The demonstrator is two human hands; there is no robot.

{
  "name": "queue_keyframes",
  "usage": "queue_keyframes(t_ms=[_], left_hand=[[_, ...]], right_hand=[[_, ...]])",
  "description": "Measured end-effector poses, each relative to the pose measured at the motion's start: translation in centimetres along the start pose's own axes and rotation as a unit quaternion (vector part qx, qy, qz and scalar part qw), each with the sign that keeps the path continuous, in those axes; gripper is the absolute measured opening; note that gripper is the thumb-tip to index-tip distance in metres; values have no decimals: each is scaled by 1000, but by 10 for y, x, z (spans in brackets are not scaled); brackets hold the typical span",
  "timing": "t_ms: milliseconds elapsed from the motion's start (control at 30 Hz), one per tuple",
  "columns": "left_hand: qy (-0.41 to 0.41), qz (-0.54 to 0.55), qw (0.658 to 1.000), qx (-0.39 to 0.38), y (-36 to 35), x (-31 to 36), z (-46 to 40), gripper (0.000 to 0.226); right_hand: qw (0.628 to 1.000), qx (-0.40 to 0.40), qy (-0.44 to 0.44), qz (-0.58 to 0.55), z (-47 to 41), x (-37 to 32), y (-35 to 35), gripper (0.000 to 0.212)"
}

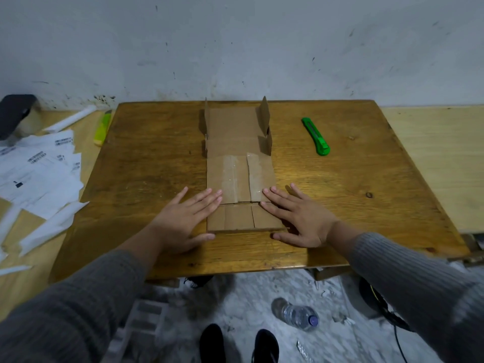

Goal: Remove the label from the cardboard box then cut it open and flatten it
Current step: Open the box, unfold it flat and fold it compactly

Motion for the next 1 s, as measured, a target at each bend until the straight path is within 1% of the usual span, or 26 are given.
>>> queue_keyframes(t_ms=[100, 167, 200, 233, 267, 300, 367, 400, 433, 467, 567, 633, 700, 767, 833, 933, 1000], left_hand=[[9, 15, 1000, 5, -2, 2, -1, 82], [25, 50, 998, -2, 1, 4, 0, 72], [42, 78, 996, -7, 5, 5, 1, 68], [62, 121, 991, -1, 12, 7, 1, 73], [89, 163, 983, 8, 17, 10, 1, 81], [125, 209, 970, 16, 21, 15, 0, 82], [207, 280, 936, 43, 22, 26, -4, 63], [244, 298, 921, 65, 21, 32, -5, 63], [269, 300, 911, 85, 20, 40, -6, 68], [282, 299, 906, 106, 19, 44, -7, 72], [287, 312, 892, 160, 18, 49, -14, 81], [291, 307, 892, 160, 19, 49, -22, 85], [306, 299, 891, 149, 18, 49, -30, 85], [337, 290, 888, 119, 17, 45, -39, 84], [359, 273, 889, 84, 16, 39, -46, 79], [344, 237, 908, 35, 12, 31, -52, 70], [331, 219, 918, 2, 10, 25, -56, 69]], right_hand=[[999, 19, -32, -10, -2, -9, 3, 72], [997, 39, -59, -45, -4, -12, 5, 67], [992, 68, -81, -75, -5, -13, 8, 64], [983, 107, -107, -108, -6, -13, 11, 61], [970, 146, -136, -140, -8, -14, 14, 58], [955, 178, -169, -169, -11, -14, 16, 56], [917, 232, -228, -229, -20, -14, 17, 59], [895, 262, -251, -261, -25, -14, 18, 65], [874, 290, -269, -283, -30, -14, 19, 69], [863, 310, -278, -285, -34, -13, 21, 70], [869, 320, -295, -237, -47, -9, 20, 59], [861, 310, -331, -231, -53, -7, 18, 56], [867, 252, -375, -209, -58, -2, 16, 54], [881, 186, -401, -169, -63, 5, 18, 53], [891, 140, -405, -149, -67, 13, 20, 52], [908, 85, -388, -137, -74, 20, 15, 52], [910, 67, -383, -142, -76, 23, 12, 52]])
Point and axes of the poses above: each hand's wrist, its own z-axis away from the middle knuckle, its own y-axis out of the back of the hand, x = y × z, the point moved 2 cm from there along -z, towards the middle knuckle, and after that the axes turned 15 degrees about y, right-handed, at the moved point
